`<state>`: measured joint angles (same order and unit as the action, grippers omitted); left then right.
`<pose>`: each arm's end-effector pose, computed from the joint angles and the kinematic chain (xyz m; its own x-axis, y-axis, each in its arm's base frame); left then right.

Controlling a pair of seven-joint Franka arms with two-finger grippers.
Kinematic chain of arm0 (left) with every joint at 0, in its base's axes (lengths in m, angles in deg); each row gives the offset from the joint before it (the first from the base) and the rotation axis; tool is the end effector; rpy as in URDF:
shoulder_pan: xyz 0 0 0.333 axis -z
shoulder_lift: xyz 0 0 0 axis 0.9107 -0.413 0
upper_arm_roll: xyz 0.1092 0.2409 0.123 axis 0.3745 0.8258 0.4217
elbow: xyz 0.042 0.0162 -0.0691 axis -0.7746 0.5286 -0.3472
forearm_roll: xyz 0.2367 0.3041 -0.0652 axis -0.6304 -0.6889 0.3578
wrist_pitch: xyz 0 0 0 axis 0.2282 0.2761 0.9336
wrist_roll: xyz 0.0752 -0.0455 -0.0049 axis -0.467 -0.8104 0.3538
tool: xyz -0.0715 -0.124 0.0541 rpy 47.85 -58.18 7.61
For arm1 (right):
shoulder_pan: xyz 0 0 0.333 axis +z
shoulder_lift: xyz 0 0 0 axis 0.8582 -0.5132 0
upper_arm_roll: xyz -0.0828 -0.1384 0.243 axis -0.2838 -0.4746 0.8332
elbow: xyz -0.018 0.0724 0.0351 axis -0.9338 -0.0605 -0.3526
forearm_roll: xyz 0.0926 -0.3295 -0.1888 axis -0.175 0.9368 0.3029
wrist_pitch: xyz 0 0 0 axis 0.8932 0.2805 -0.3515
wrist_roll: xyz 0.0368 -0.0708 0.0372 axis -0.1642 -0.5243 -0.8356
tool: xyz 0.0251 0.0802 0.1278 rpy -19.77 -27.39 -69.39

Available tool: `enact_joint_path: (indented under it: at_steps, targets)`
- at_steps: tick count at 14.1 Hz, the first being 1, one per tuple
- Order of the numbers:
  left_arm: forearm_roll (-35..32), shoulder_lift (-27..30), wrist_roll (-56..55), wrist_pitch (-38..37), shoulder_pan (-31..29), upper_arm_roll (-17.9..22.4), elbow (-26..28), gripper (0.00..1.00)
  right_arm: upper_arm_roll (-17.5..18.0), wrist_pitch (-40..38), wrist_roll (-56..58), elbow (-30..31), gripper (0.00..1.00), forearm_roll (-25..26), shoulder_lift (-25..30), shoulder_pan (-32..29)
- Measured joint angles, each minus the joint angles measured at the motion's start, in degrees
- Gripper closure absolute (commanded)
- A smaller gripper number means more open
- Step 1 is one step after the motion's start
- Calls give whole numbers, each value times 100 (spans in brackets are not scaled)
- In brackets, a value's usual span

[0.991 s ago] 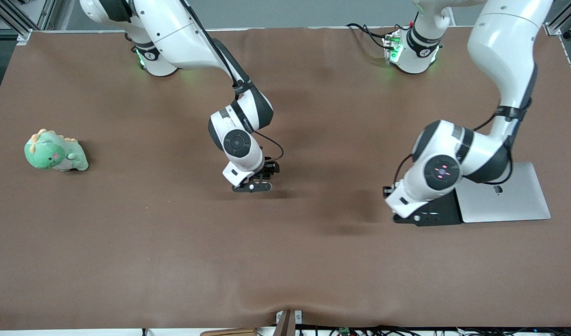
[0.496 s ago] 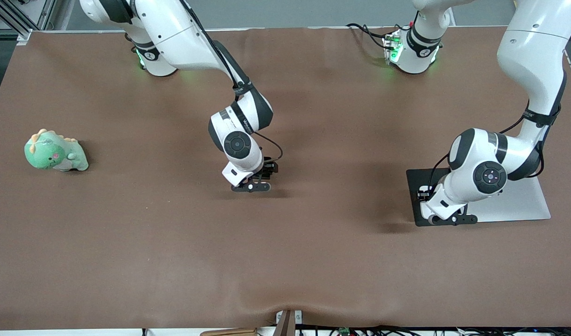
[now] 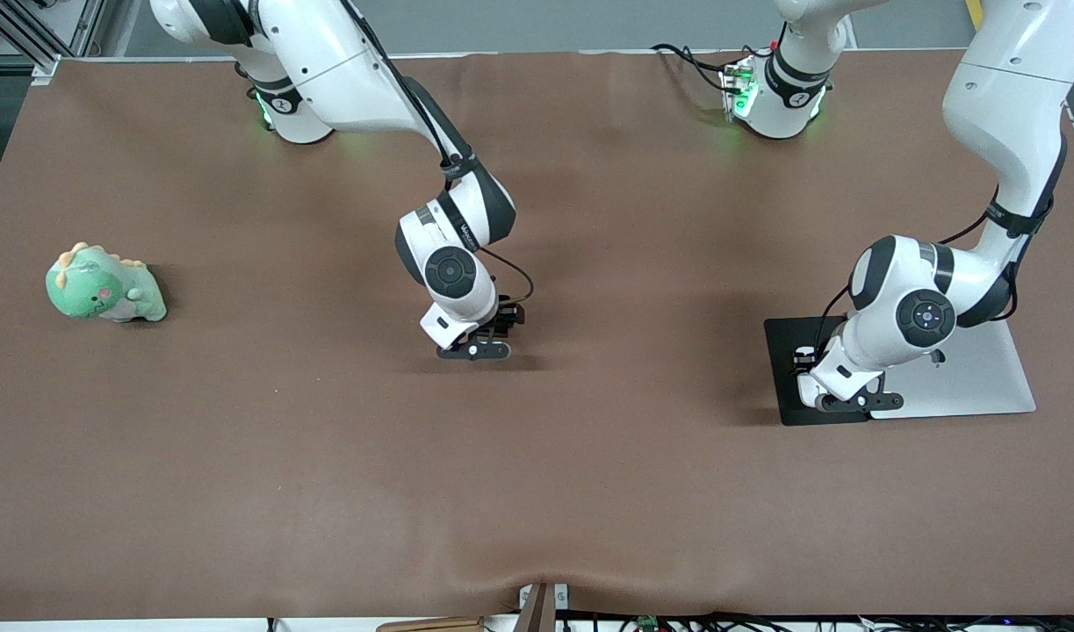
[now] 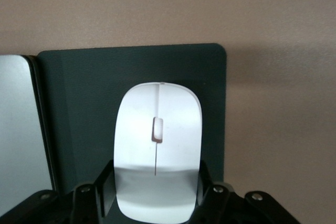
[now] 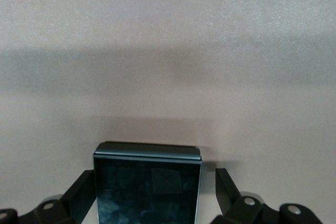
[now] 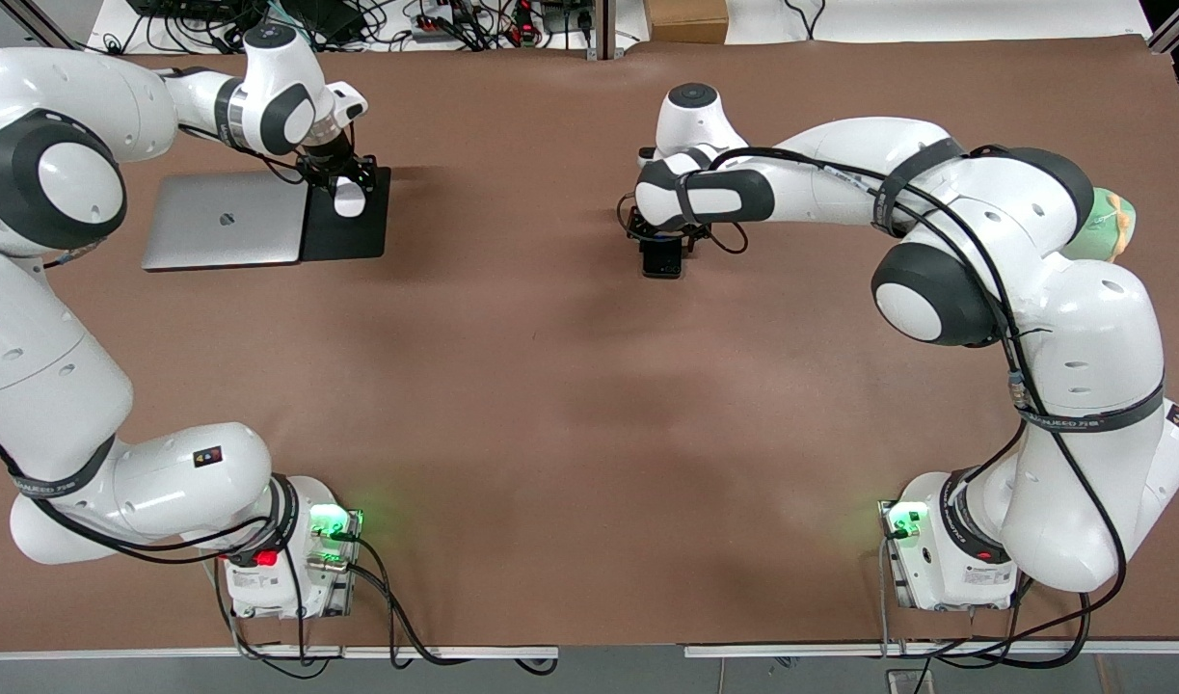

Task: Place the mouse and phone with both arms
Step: 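Carry the white mouse with the left gripper over the black mouse pad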

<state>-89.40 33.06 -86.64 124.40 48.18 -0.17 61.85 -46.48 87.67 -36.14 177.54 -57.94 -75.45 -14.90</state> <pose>0.5972 -0.0465 0.1424 0.9987 0.0062 -0.0503 0.0043 -0.9993 -0.0384 0.5063 0.4065 0.1108 0.9916 -0.0129 -0.1286 -0.0174 -0.9993 -0.0336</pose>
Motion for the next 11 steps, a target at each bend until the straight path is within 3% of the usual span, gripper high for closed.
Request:
enact_joint_path:
  at_steps: [3,4,5,6,8,9,11]
  targets:
    - [-103,0,11,123,-93,1,76,53,1,153,-237,-1,0,0,-24,19]
    - [-198,-1,11,133,-132,2,94,53,1,232,-333,-1,5,0,-37,47]
    - [-268,-2,11,137,-176,2,113,53,2,284,-400,-1,28,0,-53,87]
    - [-302,-4,11,149,-215,2,131,52,2,310,-445,0,44,0,-65,123]
    - [-310,-12,14,168,-247,2,154,52,-11,321,-482,-1,68,5,-65,145]
    - [-311,-20,14,170,-247,0,161,52,-27,285,-504,-10,77,4,-35,145]
    - [-311,-49,14,202,-246,-10,166,51,-42,305,-518,-15,80,3,-43,143]
